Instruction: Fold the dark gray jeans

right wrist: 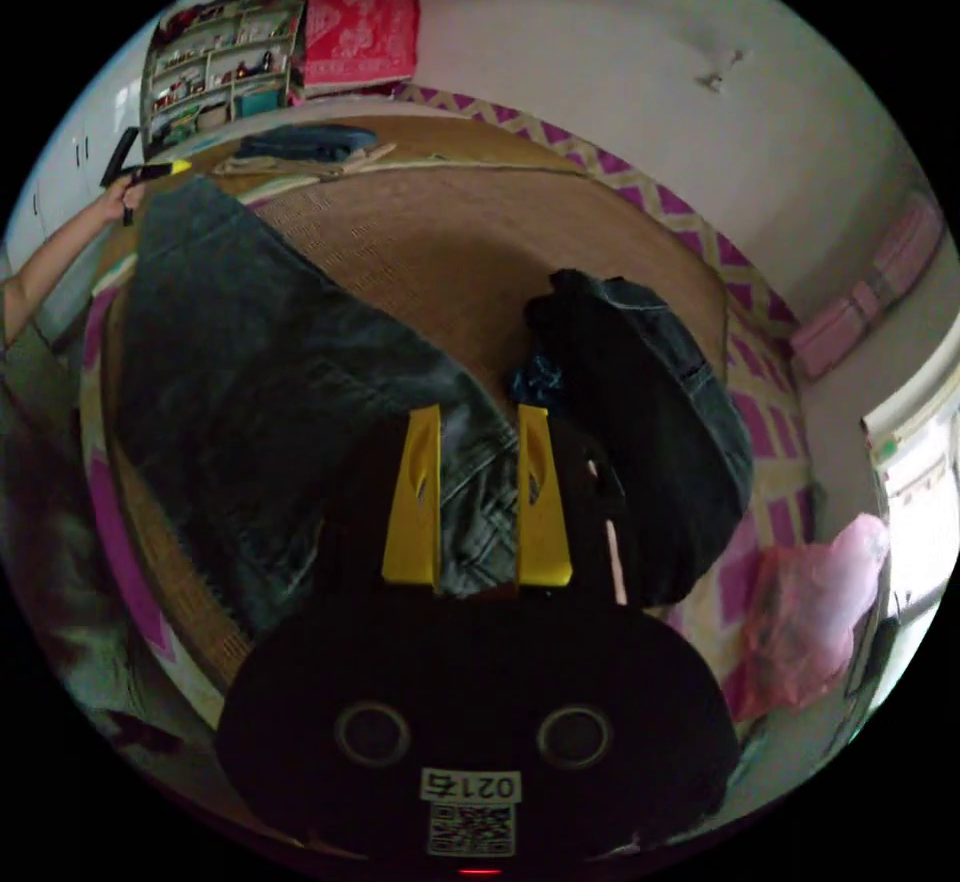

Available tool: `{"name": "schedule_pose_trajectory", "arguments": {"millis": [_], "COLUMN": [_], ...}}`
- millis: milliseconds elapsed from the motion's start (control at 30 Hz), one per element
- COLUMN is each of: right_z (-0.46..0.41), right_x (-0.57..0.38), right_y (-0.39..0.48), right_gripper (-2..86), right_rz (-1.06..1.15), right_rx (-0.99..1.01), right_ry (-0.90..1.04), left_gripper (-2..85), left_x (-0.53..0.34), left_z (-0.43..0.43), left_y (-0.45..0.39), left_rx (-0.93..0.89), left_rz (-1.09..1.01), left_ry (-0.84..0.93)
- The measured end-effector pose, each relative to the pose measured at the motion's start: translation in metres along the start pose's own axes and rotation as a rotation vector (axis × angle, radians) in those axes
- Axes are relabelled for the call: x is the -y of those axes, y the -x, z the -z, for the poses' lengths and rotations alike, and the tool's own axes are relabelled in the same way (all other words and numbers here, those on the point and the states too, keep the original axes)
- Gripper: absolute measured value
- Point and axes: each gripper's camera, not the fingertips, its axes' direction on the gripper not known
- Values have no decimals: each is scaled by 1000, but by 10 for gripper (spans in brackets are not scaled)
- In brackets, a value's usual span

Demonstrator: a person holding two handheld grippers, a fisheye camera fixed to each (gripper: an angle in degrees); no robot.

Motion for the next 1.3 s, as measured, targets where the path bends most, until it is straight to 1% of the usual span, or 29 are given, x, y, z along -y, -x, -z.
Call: {"name": "schedule_pose_trajectory", "arguments": {"millis": [33,100,133,200,267,300,433,500,600,733,800,933,1000,1033,1100,1167,1300], "right_z": [-6,-23,-27,-41,-40,-36,-19,-8,5,17,29,71,115,127,173,196,202], "right_x": [4,14,16,19,20,19,11,5,-4,-17,-26,-51,-82,-92,-139,-179,-262], "right_y": [-9,-38,-43,-57,-61,-61,-60,-60,-59,-58,-58,-52,-35,-29,3,31,93], "right_gripper": [113,104,101,57,8,-1,-9,-9,-10,-10,-10,-10,-10,-10,-9,-8,-6], "right_rz": [-1,10,11,35,59,81,109,107,99,74,60,61,101,114,175,203,225], "right_rx": [36,185,217,332,317,323,286,288,281,272,261,259,268,274,289,304,357], "right_ry": [14,63,77,137,140,120,58,32,6,-26,-47,-125,-212,-235,-317,-345,-284], "left_gripper": [91,102,104,108,109,111,103,63,17,1,-2,-5,-6,-6,-7,-7,-8], "left_x": [4,15,16,19,18,18,13,5,-5,-15,-23,-42,-68,-77,-119,-157,-242], "left_z": [-7,-29,-33,-46,-51,-53,-54,-53,-36,2,39,109,163,176,222,246,268], "left_y": [-2,-6,-7,-12,-16,-18,-24,-29,-33,-35,-39,-58,-78,-84,-100,-109,-120], "left_rx": [2,-8,-13,-41,-54,-57,-57,-16,-19,-38,-57,-70,-88,-91,-106,-128,-193], "left_rz": [-20,-85,-101,-178,-231,-253,-298,-339,-369,-356,-346,-390,-448,-466,-482,-466,-361], "left_ry": [24,119,141,228,276,295,330,365,325,202,97,-21,-79,-93,-116,-109,-80]}}
